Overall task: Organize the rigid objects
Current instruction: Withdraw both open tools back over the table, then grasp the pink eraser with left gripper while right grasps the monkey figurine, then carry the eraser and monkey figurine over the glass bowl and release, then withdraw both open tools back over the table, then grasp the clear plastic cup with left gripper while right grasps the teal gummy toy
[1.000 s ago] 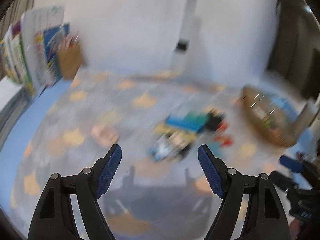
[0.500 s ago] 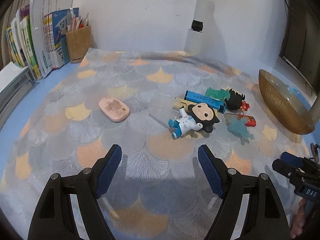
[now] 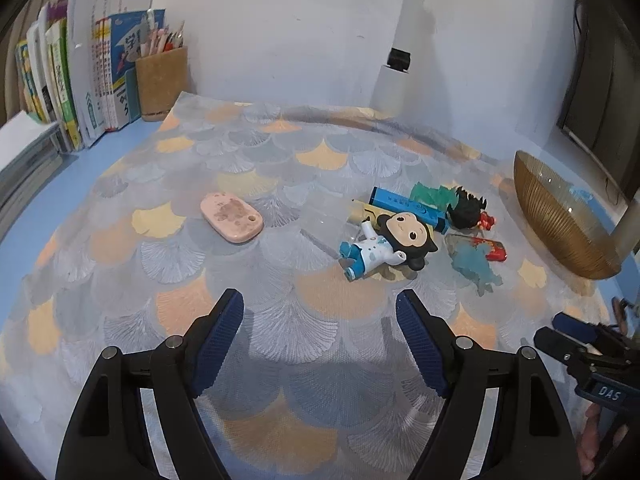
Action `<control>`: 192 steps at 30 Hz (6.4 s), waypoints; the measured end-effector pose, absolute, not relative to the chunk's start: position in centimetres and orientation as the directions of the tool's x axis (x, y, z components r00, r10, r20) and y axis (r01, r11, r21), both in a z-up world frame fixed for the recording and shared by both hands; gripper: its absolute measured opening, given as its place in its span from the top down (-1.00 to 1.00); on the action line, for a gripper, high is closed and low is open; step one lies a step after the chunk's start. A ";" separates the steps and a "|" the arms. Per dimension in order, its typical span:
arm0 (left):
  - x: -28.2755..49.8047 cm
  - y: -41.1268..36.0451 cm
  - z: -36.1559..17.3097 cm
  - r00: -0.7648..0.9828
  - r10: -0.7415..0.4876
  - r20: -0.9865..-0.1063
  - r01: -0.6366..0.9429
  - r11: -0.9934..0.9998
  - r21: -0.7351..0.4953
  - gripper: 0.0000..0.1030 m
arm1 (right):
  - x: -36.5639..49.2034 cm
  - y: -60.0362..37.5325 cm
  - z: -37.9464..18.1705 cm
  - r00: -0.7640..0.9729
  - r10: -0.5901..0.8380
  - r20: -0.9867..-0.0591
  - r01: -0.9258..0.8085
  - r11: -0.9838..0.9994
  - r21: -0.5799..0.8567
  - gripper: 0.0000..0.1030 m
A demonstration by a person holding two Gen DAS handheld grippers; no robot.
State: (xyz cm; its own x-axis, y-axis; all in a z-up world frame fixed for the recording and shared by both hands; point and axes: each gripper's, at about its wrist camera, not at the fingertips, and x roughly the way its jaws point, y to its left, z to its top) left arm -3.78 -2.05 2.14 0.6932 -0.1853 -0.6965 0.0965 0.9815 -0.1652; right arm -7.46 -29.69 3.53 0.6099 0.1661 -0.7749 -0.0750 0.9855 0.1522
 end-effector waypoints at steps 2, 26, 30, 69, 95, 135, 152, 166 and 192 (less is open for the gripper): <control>-3.4 -0.7 2.1 0.662 -0.231 -0.713 0.103 0.970 -0.219 -0.50 | -7.3 -29.6 3.5 0.602 0.177 -0.779 -0.086 0.984 0.158 -0.32; 6.3 4.1 1.1 0.570 -0.198 -0.797 0.176 0.977 -0.116 -0.16 | 4.9 -19.0 2.3 0.443 0.515 -0.734 -0.055 0.833 0.551 -0.28; 5.7 4.8 1.1 0.567 -0.219 -0.794 0.180 0.974 -0.140 -0.16 | 5.9 -18.0 2.2 0.489 0.438 -0.754 -0.034 0.874 0.485 0.20; -3.3 3.3 1.2 0.509 -0.297 -0.808 0.220 0.952 -0.211 -0.10 | -4.7 -26.1 5.6 0.359 0.390 -0.848 -0.228 0.917 0.326 -0.22; -6.1 -2.8 4.7 0.617 -0.314 -0.721 0.325 0.937 -0.130 0.40 | -8.2 -25.6 7.7 0.602 0.216 -0.768 -0.181 0.975 0.132 0.32; -2.3 -19.1 16.0 0.663 -0.477 -0.578 0.471 0.865 -0.174 -0.44 | -9.9 -47.7 19.3 0.721 0.038 -0.692 0.208 0.941 0.268 -0.18; -2.9 -1.6 3.1 0.681 -0.132 -0.720 0.081 0.991 -0.105 -0.44 | -8.1 -29.6 6.3 0.632 0.169 -0.756 -0.120 0.986 0.120 -0.36; -2.6 -1.8 1.8 0.647 -0.163 -0.744 0.112 0.987 -0.119 -0.44 | -7.4 -30.9 4.0 0.619 0.189 -0.762 -0.079 0.981 0.180 -0.36; 5.8 -3.3 0.7 0.564 -0.212 -0.798 -0.029 0.961 -0.276 0.10 | 2.8 -21.5 2.6 0.527 0.233 -0.817 -0.258 0.960 0.107 0.16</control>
State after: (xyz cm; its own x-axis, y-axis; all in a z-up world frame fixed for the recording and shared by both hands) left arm 5.83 -3.30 0.71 0.5642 -0.2116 -0.7980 -0.0295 0.9608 -0.2756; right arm 2.77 -21.53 2.64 0.5273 0.2326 -0.8172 -0.2583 0.9602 0.1066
